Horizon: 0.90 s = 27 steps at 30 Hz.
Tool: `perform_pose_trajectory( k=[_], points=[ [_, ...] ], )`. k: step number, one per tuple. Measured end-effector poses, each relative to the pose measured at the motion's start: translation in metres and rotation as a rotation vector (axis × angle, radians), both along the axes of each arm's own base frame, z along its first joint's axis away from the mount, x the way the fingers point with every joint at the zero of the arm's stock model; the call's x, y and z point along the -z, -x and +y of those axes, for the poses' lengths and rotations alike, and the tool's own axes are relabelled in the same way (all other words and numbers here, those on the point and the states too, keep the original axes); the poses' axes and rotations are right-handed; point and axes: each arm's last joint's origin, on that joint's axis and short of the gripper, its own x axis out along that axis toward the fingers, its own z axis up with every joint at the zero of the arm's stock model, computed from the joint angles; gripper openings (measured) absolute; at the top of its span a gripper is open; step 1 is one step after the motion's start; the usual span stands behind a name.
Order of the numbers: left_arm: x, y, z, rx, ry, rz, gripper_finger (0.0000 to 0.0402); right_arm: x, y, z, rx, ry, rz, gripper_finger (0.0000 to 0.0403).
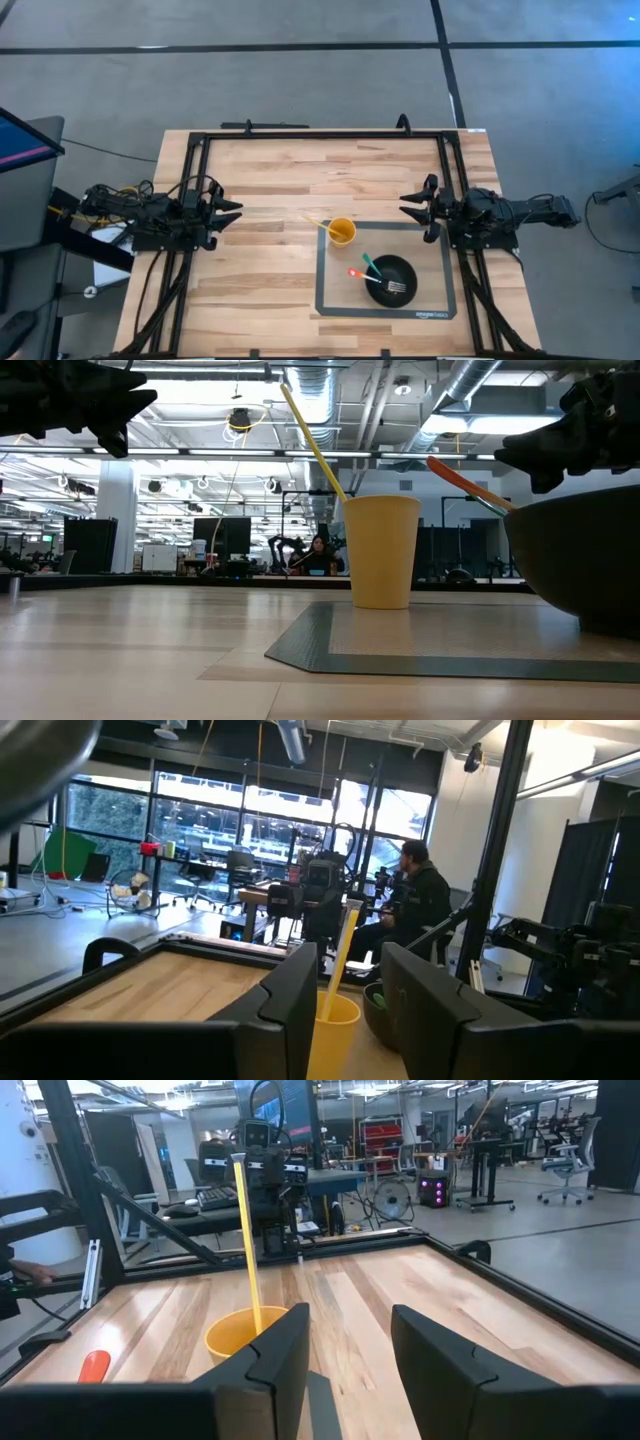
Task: Pick & Place Utensil
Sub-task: Return to Home Position
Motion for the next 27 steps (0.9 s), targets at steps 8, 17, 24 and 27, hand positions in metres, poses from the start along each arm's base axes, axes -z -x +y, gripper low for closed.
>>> perform_pose_trajectory(
  k=[8,17,24,27],
  points=[
    [0.0001,0.0000,0.0000,0.000,0.000,0.000,0.0115,0.0000,0.0000,0.0000,0.000,0.000,0.000,0.0141],
    [0.0000,0.0000,0.0000,0.000,0.000,0.000,0.0115,0.0001,0.0000,0.0000,0.000,0.000,0.001,0.0137],
    [0.0000,0.0000,0.0000,0.000,0.000,0.000,0.0115,0.0001,0.0000,0.0000,0.000,0.000,0.001,0.0140],
    [0.0000,0.0000,0.0000,0.000,0.000,0.000,0.0115,0.0001,0.0000,0.0000,0.000,0.001,0.001,0.0141]
  ],
)
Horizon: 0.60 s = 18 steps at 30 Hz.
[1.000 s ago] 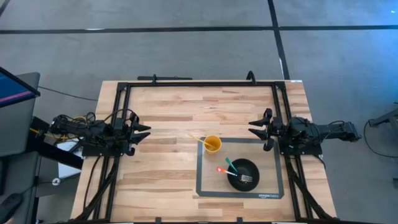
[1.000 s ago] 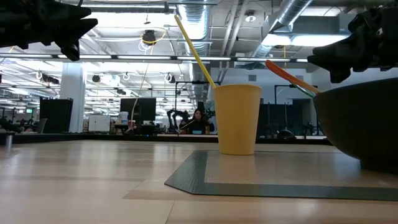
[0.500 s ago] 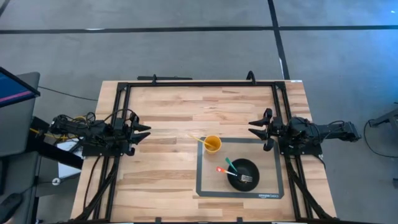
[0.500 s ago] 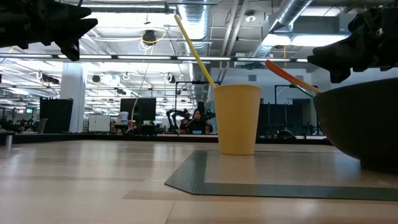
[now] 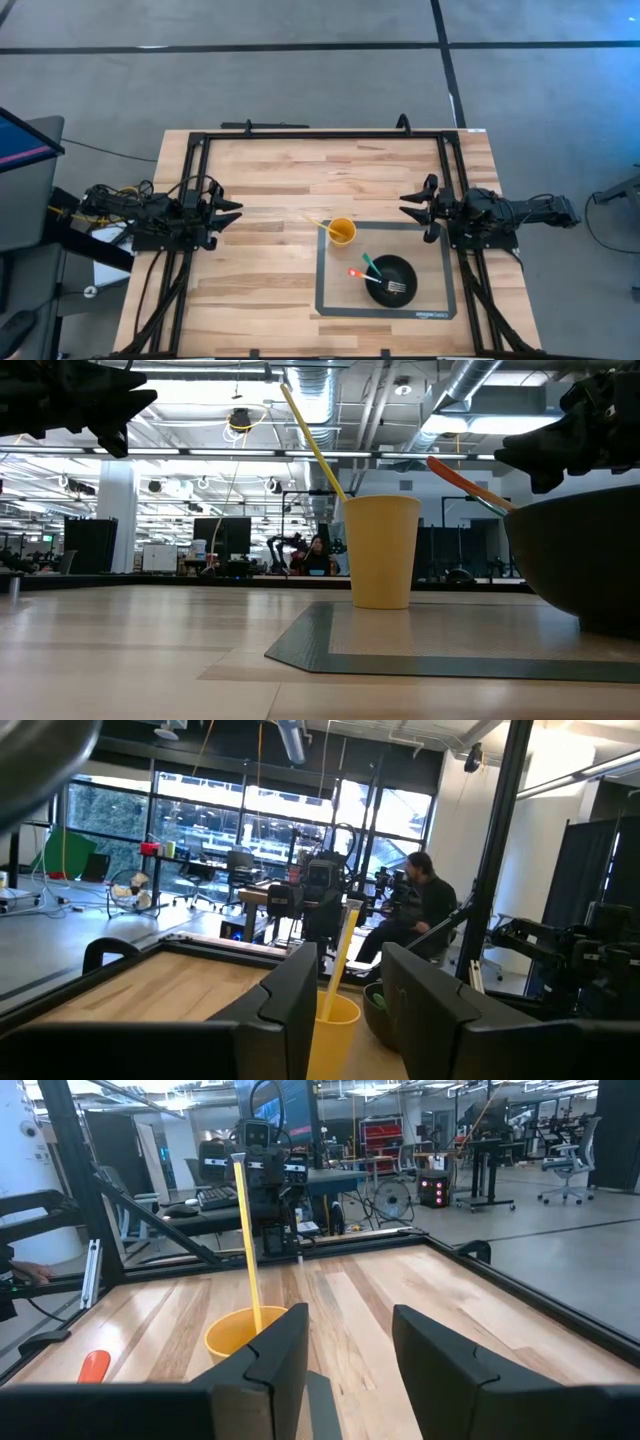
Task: Pick & Place Utensil
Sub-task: Return to Home Position
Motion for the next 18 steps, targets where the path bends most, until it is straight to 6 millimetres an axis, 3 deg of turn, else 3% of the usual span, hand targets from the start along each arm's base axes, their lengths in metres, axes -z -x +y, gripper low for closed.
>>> perform_pose_trajectory(
  k=[18],
  points=[
    [0.0001,0.0000,0.0000,0.000,0.000,0.000,0.0115,0.0000,0.0000,0.0000,0.000,0.000,0.000,0.0141]
  ],
)
